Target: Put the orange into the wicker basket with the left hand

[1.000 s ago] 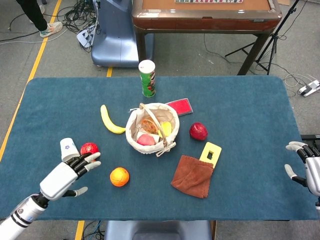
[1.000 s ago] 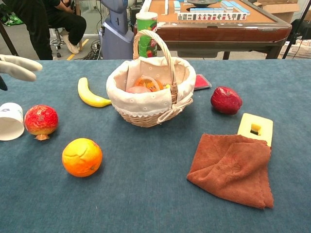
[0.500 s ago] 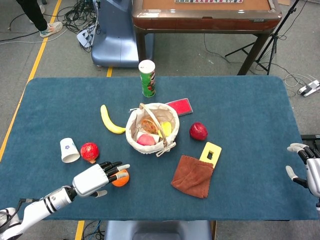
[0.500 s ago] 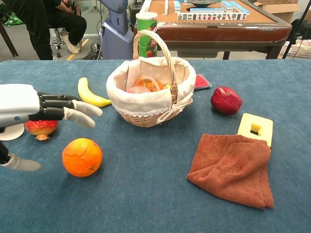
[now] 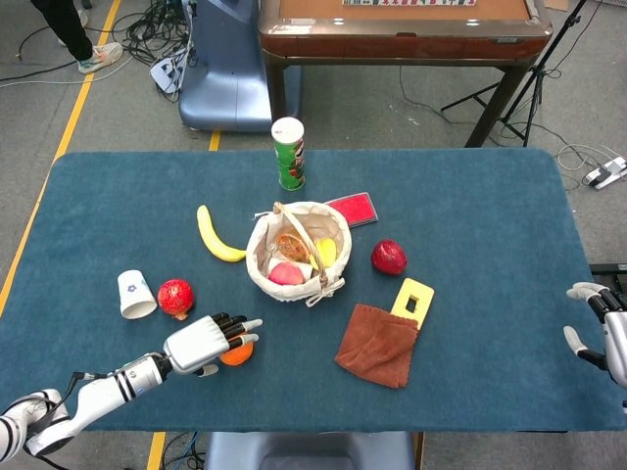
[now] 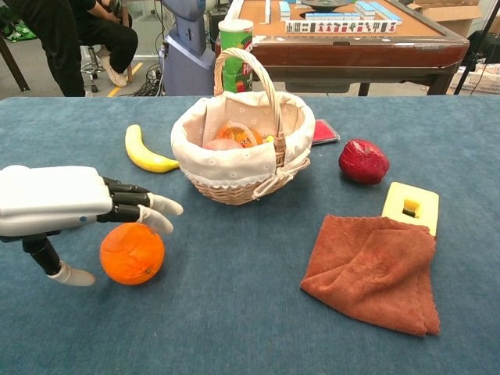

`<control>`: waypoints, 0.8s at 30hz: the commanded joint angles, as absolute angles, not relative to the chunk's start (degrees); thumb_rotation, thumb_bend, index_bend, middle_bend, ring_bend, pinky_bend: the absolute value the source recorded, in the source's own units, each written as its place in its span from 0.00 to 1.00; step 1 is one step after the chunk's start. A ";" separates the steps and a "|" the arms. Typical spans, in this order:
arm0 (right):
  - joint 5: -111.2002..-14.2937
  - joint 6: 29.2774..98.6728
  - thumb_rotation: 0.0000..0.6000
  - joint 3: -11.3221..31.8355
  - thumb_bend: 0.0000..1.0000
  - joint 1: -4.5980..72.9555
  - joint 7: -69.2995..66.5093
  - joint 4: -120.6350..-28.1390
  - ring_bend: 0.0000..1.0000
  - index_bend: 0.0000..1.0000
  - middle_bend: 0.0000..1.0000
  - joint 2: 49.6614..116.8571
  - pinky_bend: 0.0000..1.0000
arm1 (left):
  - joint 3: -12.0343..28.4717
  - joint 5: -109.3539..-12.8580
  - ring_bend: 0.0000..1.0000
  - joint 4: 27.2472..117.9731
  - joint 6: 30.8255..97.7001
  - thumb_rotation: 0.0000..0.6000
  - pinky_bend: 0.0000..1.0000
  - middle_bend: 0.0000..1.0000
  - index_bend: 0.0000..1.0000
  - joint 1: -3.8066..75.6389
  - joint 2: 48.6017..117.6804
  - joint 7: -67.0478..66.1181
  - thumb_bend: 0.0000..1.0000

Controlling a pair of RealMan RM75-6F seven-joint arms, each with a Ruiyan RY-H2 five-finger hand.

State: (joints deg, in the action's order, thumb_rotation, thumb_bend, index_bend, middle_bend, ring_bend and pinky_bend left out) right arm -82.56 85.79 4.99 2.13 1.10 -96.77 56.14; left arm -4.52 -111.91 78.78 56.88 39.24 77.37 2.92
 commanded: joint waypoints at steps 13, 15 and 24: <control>-82.40 86.21 1.00 4.96 0.29 1.65 0.41 -96.33 0.31 0.35 0.30 56.06 0.40 | -5.24 -111.15 0.53 72.31 64.97 1.00 0.38 0.43 0.48 40.32 82.15 7.12 0.22; -82.44 86.23 1.00 4.94 0.29 1.62 0.29 -96.20 0.31 0.35 0.30 56.09 0.40 | -4.63 -111.44 0.54 72.66 67.37 1.00 0.39 0.44 0.48 40.51 81.53 7.32 0.22; -82.47 86.13 1.00 4.92 0.29 1.57 -0.45 -95.54 0.31 0.35 0.30 56.40 0.40 | 2.83 -106.68 0.53 72.92 77.16 1.00 0.42 0.44 0.48 40.93 81.39 10.77 0.22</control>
